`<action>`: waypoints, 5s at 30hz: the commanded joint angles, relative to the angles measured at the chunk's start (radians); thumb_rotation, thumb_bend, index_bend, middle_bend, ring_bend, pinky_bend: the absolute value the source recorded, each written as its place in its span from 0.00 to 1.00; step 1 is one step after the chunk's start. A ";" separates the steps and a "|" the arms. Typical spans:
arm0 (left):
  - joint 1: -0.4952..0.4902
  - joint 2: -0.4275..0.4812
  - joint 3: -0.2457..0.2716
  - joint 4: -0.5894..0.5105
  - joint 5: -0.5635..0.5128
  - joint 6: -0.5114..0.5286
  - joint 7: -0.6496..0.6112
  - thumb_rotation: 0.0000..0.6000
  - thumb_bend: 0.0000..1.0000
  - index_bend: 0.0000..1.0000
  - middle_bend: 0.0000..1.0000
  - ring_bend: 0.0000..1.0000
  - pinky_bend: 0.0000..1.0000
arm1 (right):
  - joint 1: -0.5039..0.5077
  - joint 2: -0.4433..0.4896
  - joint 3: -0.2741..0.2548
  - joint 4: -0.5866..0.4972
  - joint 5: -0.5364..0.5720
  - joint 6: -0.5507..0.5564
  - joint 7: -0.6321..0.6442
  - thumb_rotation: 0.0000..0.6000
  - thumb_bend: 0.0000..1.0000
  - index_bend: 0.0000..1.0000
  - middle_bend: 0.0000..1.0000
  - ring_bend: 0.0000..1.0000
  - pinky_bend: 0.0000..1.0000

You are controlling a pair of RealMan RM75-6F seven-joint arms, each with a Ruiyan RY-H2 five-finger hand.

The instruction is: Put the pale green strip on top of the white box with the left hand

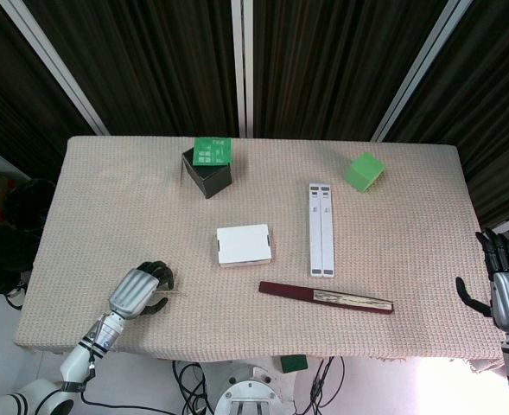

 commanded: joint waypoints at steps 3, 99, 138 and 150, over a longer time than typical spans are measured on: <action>0.001 0.004 -0.004 -0.001 -0.004 0.009 -0.002 1.00 0.30 0.48 0.35 0.22 0.28 | 0.002 -0.001 0.000 -0.002 -0.003 -0.001 -0.003 0.88 0.36 0.00 0.00 0.00 0.00; -0.555 -0.082 -0.292 -0.006 -0.514 -0.458 0.236 1.00 0.42 0.58 0.35 0.22 0.32 | 0.014 0.026 0.050 -0.029 0.076 -0.041 0.041 0.88 0.36 0.00 0.00 0.00 0.00; -0.330 0.083 -0.100 -0.203 -0.173 -0.071 0.012 1.00 0.08 0.29 0.35 0.21 0.30 | 0.029 0.018 0.042 -0.031 0.006 -0.013 0.027 0.88 0.36 0.00 0.00 0.00 0.00; -0.333 -0.022 -0.040 -0.028 0.013 -0.041 -0.284 0.65 0.03 0.07 0.22 0.06 0.19 | 0.029 0.015 0.036 -0.054 0.001 -0.003 -0.014 0.88 0.36 0.00 0.00 0.00 0.00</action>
